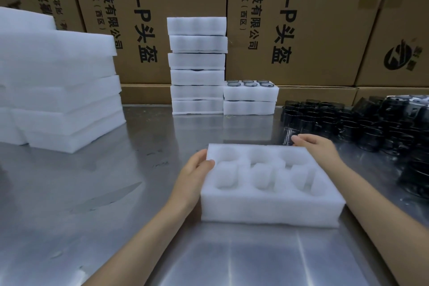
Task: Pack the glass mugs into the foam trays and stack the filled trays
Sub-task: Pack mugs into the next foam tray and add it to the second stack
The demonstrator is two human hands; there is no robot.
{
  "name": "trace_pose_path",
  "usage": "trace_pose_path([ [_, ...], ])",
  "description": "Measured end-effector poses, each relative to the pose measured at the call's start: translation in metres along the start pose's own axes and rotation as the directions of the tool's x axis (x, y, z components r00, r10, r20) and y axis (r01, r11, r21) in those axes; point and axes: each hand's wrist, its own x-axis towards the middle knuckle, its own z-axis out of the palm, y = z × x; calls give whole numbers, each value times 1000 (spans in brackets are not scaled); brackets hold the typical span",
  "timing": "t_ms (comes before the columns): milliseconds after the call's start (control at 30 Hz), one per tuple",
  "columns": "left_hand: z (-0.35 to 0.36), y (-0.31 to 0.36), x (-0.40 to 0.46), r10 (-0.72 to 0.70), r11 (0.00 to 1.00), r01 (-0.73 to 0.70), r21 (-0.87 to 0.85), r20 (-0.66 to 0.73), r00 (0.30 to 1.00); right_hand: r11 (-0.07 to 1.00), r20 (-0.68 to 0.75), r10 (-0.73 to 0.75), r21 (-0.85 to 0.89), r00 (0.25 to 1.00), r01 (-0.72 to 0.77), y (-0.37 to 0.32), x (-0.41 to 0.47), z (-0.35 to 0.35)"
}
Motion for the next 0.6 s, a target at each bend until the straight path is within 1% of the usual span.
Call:
trace_pose_path([
  [67,0,-1,1,13,1000,-13,-1,7,1000,995,-18,3,105,1000,-1,-13,-11,-3],
  [100,0,-1,1,19,1000,-19,0,10,1000,994,-30,-31,103,999,34,-21,-15,-4],
  [200,1,-1,1,31,999,-31,18,17,999,981,-88,-192,-31,977,190,-50,-28,0],
  [267,2,1,-1,45,999,-46,21,28,999,953,-116,-298,-94,948,288,-69,-37,10],
  [333,1,2,-2,55,998,-56,18,31,998,912,-111,-397,-154,911,379,-85,-51,23],
  [367,2,3,-2,57,998,-58,18,35,998,897,-91,-431,-153,898,415,-92,-58,31],
  [433,2,4,-5,45,999,-46,29,43,998,889,-2,-446,-116,895,443,-102,-71,47],
  [500,4,4,-8,26,996,-30,79,58,998,887,111,-438,-110,892,449,-106,-82,64],
  [600,7,3,-10,48,983,-65,172,102,994,908,243,-399,-30,884,418,-98,-92,82],
])
